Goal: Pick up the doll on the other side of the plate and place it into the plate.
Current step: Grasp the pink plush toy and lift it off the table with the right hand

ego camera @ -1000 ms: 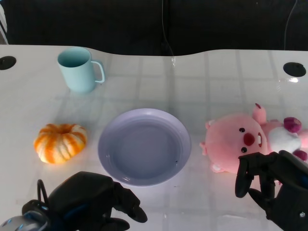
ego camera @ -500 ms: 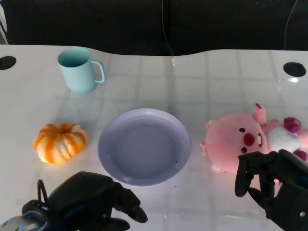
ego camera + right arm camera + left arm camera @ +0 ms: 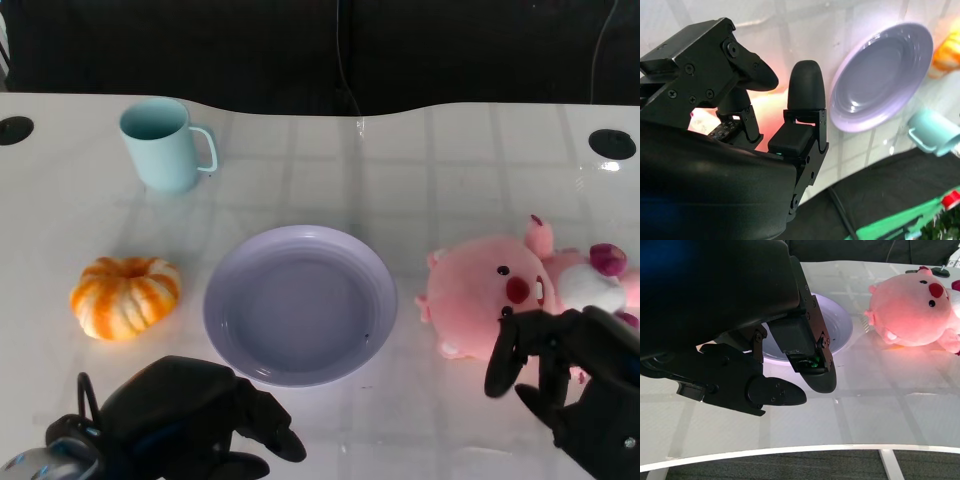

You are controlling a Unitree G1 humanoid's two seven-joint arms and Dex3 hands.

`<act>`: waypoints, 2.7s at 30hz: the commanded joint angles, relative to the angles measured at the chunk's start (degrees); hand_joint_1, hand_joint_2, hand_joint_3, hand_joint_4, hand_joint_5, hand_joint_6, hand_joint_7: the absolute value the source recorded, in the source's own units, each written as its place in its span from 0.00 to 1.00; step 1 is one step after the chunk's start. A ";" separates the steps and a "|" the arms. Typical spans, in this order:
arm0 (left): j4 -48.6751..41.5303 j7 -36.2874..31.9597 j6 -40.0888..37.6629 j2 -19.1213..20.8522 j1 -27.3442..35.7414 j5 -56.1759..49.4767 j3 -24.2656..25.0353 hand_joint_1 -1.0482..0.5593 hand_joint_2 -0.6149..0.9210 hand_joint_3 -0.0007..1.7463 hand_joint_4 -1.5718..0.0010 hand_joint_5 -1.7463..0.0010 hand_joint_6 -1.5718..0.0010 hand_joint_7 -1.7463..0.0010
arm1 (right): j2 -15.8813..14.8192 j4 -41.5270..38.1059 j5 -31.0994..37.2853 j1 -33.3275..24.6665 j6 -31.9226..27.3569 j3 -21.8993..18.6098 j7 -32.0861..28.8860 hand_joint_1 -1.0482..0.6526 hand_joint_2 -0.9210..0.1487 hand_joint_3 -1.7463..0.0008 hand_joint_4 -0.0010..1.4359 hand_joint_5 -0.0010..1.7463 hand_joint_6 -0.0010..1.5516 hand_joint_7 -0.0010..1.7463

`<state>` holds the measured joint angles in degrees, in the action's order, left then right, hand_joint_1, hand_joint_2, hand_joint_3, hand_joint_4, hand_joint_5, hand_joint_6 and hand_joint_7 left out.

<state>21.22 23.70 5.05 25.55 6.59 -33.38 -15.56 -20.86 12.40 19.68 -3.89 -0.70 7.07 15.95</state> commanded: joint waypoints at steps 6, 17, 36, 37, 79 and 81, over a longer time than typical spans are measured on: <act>0.00 0.13 0.19 1.12 -0.28 0.33 0.56 0.51 1.00 0.16 0.52 0.29 0.30 0.98 | 0.95 -0.54 1.10 0.74 3.34 -2.99 -7.16 0.55 0.09 0.83 0.42 0.47 0.45 0.15; -0.16 -0.21 0.56 1.03 -0.22 0.00 0.42 0.51 1.00 0.15 0.51 0.28 0.30 0.98 | -1.65 -1.28 10.10 2.20 1.86 -3.60 -11.73 0.43 0.00 0.95 0.14 0.29 0.25 0.00; 0.59 -0.03 -0.41 0.52 0.05 -0.54 0.03 0.51 1.00 0.15 0.51 0.29 0.30 0.98 | -5.59 -0.72 17.50 7.98 -14.77 -0.38 1.46 0.31 0.02 1.00 0.00 0.22 0.15 0.00; 0.61 -0.06 -0.35 0.53 0.04 -0.59 0.00 0.51 1.00 0.15 0.51 0.29 0.30 0.98 | -5.73 -1.69 17.94 8.70 -15.14 0.31 1.90 0.31 0.01 1.00 0.00 0.21 0.15 0.00; 6.71 0.65 -1.91 1.26 5.26 -1.64 1.20 0.51 1.00 0.14 0.53 0.21 0.29 0.98 | 1.65 -51.98 14.08 34.08 -0.68 9.91 -22.01 0.51 0.32 0.52 0.60 0.99 0.55 0.79; 6.81 0.74 -2.21 1.25 5.03 -1.26 1.27 0.51 1.00 0.14 0.53 0.22 0.29 0.98 | 1.62 -51.26 14.06 33.86 -0.41 9.82 -22.83 0.51 0.35 0.48 0.61 1.00 0.51 0.88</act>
<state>27.38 23.83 3.37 26.33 11.75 -35.14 -15.01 -18.95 -39.27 34.01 31.09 -1.53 16.76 -6.74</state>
